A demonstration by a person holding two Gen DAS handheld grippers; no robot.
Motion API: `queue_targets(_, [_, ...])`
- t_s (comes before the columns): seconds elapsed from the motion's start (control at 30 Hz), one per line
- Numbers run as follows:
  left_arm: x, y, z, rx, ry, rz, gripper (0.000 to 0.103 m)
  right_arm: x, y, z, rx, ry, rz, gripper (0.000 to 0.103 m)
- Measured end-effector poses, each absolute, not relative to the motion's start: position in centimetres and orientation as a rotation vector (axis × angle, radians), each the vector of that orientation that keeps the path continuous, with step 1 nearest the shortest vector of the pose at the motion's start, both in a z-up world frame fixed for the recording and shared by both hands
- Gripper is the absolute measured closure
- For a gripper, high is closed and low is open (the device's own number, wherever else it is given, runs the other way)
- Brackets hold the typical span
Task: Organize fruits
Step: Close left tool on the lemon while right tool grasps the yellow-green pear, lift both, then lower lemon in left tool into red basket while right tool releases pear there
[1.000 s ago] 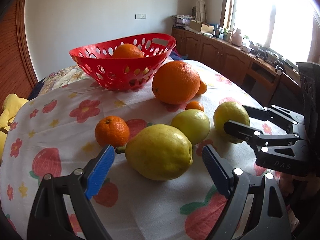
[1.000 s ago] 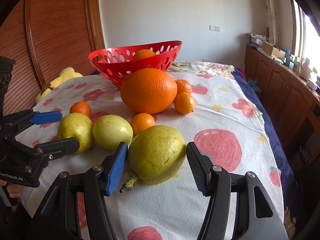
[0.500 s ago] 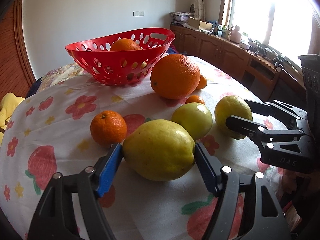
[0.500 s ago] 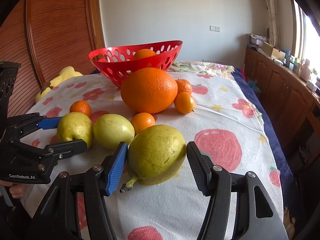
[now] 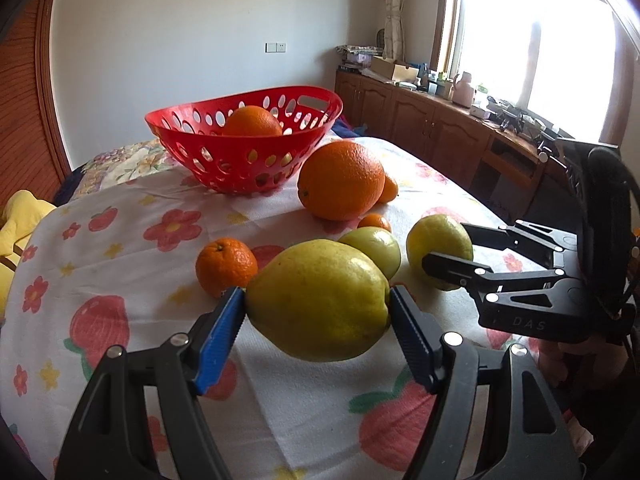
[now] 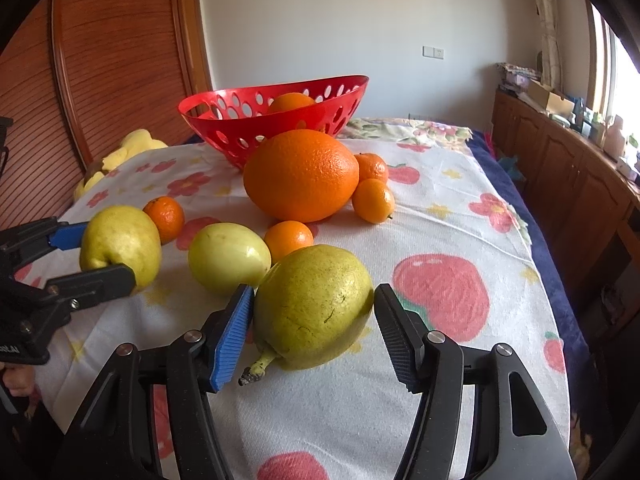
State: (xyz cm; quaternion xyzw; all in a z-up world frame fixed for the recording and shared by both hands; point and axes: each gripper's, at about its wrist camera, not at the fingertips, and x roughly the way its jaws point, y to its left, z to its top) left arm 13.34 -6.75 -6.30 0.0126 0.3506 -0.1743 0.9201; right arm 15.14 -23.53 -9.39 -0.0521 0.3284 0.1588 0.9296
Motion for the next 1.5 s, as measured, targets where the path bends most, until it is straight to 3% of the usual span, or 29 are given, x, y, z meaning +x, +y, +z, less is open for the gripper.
queue_targets(0.67, [13.6,-4.8,-2.8,0.018,0.623,-0.334,0.031,14.8,-23.4,-8.7,-0.128,0.673,0.343,0.041])
queue_targets(1.17, [18.7,-2.1,1.1,0.026,0.563,-0.284,0.031,19.2,-21.0,-0.4,-0.150,0.538,0.422,0.041])
queue_targets(1.5, [22.5,-1.5,1.4,0.022,0.564,-0.269,0.031,25.4,-17.7,0.9,-0.209,0.536,0.482,0.041])
